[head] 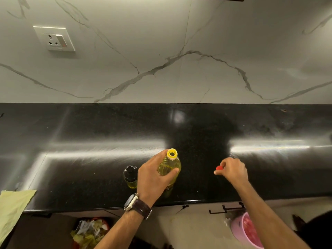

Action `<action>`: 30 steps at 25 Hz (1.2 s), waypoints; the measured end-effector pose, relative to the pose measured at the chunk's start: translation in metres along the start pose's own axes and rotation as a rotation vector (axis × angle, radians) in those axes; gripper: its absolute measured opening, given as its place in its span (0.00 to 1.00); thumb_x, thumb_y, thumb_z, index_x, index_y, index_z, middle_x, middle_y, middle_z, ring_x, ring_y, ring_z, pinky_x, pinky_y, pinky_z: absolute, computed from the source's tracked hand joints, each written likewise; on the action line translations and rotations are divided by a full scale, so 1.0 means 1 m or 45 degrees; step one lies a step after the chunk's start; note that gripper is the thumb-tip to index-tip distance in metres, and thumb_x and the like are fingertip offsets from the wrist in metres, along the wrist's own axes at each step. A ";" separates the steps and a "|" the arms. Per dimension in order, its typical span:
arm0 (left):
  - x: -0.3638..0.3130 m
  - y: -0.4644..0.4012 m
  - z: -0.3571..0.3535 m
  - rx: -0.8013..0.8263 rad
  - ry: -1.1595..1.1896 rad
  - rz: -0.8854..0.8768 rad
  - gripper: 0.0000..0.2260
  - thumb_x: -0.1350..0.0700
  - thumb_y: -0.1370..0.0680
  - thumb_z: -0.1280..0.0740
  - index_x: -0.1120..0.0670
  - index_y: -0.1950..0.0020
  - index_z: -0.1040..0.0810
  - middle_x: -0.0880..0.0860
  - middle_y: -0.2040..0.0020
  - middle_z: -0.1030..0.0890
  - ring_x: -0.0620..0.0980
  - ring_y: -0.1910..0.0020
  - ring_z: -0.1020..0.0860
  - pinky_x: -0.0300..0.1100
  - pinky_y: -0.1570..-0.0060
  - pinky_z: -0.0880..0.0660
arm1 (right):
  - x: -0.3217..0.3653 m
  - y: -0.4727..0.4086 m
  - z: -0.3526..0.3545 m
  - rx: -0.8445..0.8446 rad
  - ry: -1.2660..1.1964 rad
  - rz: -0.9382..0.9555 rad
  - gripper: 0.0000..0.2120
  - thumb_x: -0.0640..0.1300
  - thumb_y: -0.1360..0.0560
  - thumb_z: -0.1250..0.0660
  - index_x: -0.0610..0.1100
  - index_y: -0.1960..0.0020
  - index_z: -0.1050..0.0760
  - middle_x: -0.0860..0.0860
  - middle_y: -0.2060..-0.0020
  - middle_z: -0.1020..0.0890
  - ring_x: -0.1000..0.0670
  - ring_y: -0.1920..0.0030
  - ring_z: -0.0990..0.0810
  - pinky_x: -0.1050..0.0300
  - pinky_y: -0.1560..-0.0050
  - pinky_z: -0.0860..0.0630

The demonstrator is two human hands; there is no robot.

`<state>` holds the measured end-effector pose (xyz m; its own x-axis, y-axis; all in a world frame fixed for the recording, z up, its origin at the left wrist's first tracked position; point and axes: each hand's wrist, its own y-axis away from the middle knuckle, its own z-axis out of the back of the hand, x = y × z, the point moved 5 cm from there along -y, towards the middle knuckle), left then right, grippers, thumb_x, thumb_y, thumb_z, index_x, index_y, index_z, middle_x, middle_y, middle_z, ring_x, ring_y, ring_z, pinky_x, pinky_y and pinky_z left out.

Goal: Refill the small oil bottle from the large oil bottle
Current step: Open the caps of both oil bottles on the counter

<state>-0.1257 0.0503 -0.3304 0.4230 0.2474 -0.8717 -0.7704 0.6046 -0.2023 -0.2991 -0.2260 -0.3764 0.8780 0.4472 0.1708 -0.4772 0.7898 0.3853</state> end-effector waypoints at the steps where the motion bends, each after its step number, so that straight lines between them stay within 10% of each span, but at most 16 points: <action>1: 0.001 0.000 -0.001 0.005 -0.002 0.004 0.31 0.35 0.30 0.26 0.42 0.28 0.24 0.40 0.37 0.17 0.38 0.38 0.20 0.48 0.38 0.19 | -0.011 -0.003 -0.010 0.019 -0.019 -0.047 0.19 0.55 0.30 0.19 0.47 0.45 0.17 0.50 0.55 0.16 0.49 0.51 0.17 0.48 0.46 0.17; 13: -0.004 0.006 0.010 0.003 -0.174 -0.002 0.37 0.40 0.29 0.22 0.47 0.22 0.30 0.46 0.26 0.26 0.45 0.29 0.26 0.49 0.35 0.21 | -0.039 -0.005 -0.044 0.158 -0.037 -0.195 0.33 0.53 0.29 0.19 0.49 0.29 0.27 0.48 0.41 0.18 0.44 0.39 0.19 0.47 0.41 0.21; 18: 0.026 0.061 0.044 -0.160 -0.086 -0.020 0.21 0.42 0.25 0.26 0.48 0.35 0.22 0.40 0.41 0.20 0.42 0.42 0.19 0.37 0.55 0.18 | -0.011 0.059 -0.052 0.099 0.089 -0.166 0.24 0.64 0.24 0.29 0.53 0.33 0.25 0.51 0.45 0.17 0.46 0.44 0.17 0.47 0.45 0.18; 24: 0.117 0.115 0.069 -0.204 -0.190 0.396 0.21 0.51 0.30 0.19 0.43 0.41 0.22 0.40 0.48 0.19 0.42 0.49 0.17 0.40 0.60 0.18 | 0.106 0.156 -0.111 0.413 -0.011 0.305 0.18 0.66 0.24 0.31 0.59 0.40 0.23 0.58 0.52 0.18 0.59 0.48 0.20 0.59 0.44 0.21; 30: 0.149 0.072 0.061 -0.117 -0.103 0.492 0.37 0.55 0.31 0.18 0.52 0.24 0.29 0.46 0.32 0.25 0.42 0.34 0.25 0.41 0.40 0.22 | 0.226 0.162 -0.110 0.056 -0.337 0.694 0.21 0.60 0.23 0.29 0.54 0.33 0.23 0.61 0.52 0.23 0.62 0.57 0.24 0.73 0.55 0.31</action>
<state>-0.0893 0.1774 -0.4473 0.1272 0.5042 -0.8542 -0.9178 0.3864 0.0914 -0.1816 0.0494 -0.3755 0.4900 0.6580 0.5718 -0.8636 0.4559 0.2154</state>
